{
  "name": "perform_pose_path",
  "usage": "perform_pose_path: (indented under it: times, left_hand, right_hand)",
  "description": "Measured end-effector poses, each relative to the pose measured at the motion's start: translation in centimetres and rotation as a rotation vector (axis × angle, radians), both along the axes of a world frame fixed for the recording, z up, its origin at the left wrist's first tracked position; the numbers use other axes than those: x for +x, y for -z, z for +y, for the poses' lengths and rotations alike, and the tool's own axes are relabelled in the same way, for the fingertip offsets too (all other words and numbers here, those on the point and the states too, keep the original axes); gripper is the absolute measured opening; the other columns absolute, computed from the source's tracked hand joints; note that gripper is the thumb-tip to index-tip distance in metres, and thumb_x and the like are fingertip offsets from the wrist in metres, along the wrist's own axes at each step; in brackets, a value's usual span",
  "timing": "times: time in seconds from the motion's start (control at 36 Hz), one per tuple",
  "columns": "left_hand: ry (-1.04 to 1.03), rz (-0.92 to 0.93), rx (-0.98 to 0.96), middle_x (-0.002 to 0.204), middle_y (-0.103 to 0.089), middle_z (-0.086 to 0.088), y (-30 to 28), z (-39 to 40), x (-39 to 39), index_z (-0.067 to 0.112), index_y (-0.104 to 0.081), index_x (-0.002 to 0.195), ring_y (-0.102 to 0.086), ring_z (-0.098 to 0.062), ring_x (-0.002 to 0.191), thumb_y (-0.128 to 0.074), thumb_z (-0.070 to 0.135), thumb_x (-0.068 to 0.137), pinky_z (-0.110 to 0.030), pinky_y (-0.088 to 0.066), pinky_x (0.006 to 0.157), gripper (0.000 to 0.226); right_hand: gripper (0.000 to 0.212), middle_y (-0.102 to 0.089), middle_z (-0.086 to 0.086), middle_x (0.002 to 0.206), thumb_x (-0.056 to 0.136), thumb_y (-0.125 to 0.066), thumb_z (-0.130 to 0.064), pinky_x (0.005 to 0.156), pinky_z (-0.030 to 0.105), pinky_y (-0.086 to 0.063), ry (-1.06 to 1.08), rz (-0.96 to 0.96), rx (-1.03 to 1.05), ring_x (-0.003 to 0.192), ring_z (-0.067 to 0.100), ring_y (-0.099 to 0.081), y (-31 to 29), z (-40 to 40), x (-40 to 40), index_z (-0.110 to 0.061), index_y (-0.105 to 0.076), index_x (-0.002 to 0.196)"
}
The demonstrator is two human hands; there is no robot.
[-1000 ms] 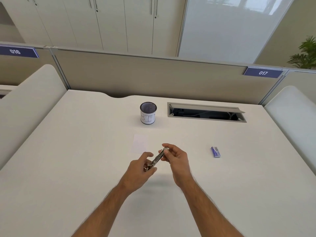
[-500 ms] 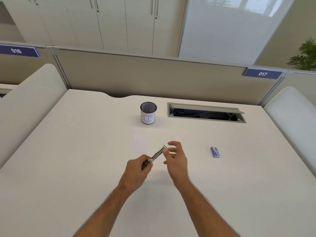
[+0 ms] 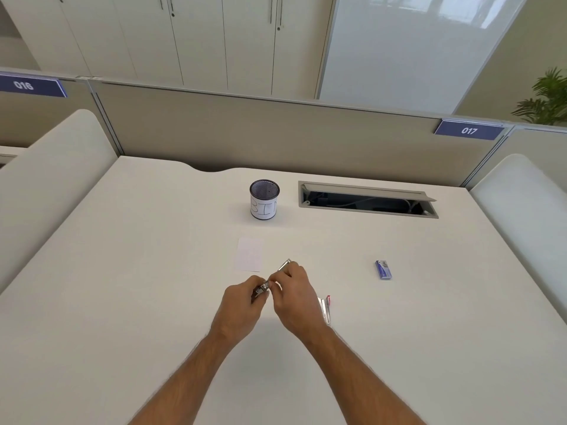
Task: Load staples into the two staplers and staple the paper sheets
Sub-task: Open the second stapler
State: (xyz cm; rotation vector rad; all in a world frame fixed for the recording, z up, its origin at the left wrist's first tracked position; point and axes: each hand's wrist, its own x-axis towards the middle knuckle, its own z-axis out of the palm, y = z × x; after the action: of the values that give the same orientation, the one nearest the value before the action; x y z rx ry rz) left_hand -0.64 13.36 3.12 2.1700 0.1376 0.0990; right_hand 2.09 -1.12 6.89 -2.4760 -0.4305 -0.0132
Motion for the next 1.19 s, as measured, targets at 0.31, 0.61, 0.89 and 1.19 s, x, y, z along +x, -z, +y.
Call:
perform_pose_path:
  times: [0.31,0.61,0.89,1.19]
  left_hand:
    - [0.017,0.028,0.046,0.064,-0.062,0.012,-0.4,0.0,-0.3,0.023,-0.069,0.099,-0.055,-0.004,0.061,-0.062,0.019,0.098,-0.013,-0.043,0.057,0.009]
    - [0.033,0.058,0.087,0.074,-0.068,0.010,0.0,-0.2,-0.6,0.021,-0.068,0.102,-0.060,-0.011,0.067,-0.059,0.021,0.100,-0.021,-0.048,0.062,0.010]
    - [-0.032,0.080,0.066,0.066,-0.064,0.004,0.7,-0.3,0.0,0.022,-0.063,0.092,-0.052,-0.014,0.057,-0.060,0.023,0.098,-0.031,-0.048,0.058,0.007]
    - [-0.135,-0.010,0.200,0.086,-0.059,0.001,2.3,0.0,-0.6,0.012,-0.062,0.086,-0.053,-0.020,0.076,-0.064,0.009,0.093,-0.032,-0.047,0.065,0.009]
  right_hand:
    - [0.019,-0.072,0.000,0.087,0.091,-0.058,-0.013,0.070,0.033,-0.054,0.175,0.304,0.178,0.080,0.016,-0.065,-1.3,1.3,0.5,-0.008,-0.076,0.087]
    - [0.015,-0.061,-0.001,0.070,0.083,-0.059,-0.010,0.050,0.023,-0.036,0.233,0.456,0.205,0.058,0.013,-0.047,-1.5,1.2,0.7,-0.002,-0.066,0.072]
    - [0.020,-0.063,0.010,0.102,0.096,-0.042,-0.009,0.063,0.031,-0.042,0.144,0.341,0.096,0.086,0.025,-0.058,0.2,1.5,0.7,-0.015,-0.056,0.082]
    - [0.018,-0.061,0.008,0.115,0.106,-0.040,-0.018,0.077,0.026,-0.039,0.229,0.402,0.278,0.095,0.018,-0.054,1.0,0.5,1.4,-0.018,-0.056,0.099]
